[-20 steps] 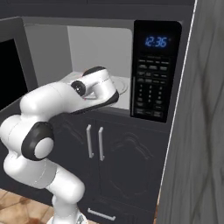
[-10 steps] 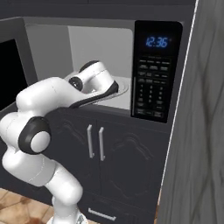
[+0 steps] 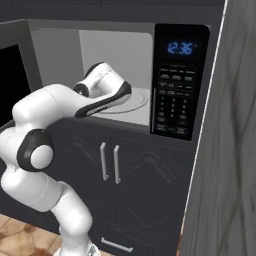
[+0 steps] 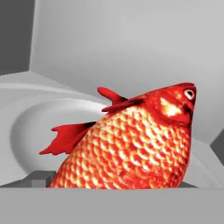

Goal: Transport the fish from the fridge to the microwave and turn on the microwave.

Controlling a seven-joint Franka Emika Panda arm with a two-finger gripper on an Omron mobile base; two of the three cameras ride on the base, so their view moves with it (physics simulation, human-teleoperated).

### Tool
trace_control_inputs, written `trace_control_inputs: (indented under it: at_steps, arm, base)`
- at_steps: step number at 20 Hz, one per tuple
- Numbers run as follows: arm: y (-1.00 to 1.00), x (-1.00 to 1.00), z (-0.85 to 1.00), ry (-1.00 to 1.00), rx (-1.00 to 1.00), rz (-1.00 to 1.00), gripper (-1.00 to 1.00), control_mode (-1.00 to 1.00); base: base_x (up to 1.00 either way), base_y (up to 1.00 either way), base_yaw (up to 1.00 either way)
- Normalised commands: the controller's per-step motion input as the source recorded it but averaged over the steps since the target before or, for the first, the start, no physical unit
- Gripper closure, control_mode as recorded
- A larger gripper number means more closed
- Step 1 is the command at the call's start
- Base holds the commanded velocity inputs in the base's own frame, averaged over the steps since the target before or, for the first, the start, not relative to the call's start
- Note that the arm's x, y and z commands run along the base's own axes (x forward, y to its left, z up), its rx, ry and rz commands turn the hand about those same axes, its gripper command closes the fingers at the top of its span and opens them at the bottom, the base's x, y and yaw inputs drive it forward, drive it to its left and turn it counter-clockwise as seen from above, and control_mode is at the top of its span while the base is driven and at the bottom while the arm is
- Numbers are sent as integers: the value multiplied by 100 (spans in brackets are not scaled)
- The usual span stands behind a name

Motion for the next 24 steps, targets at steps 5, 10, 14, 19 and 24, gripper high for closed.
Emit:
trace_control_inputs:
  at_steps: [5,10,14,19,24]
  arm:
    - [0,55,100,34,6,0,-100,-100]
    - [-3,58,100,29,11,0,-100,-100]
    - [0,67,100,29,11,0,-100,-100]
    - [25,18,100,11,2,0,-100,-100]
    - [64,0,100,5,0,-2,-100,-100]
  base:
    - [0,0,0]
    - [0,0,0]
    - [0,0,0]
    - [0,0,0]
    - [0,0,0]
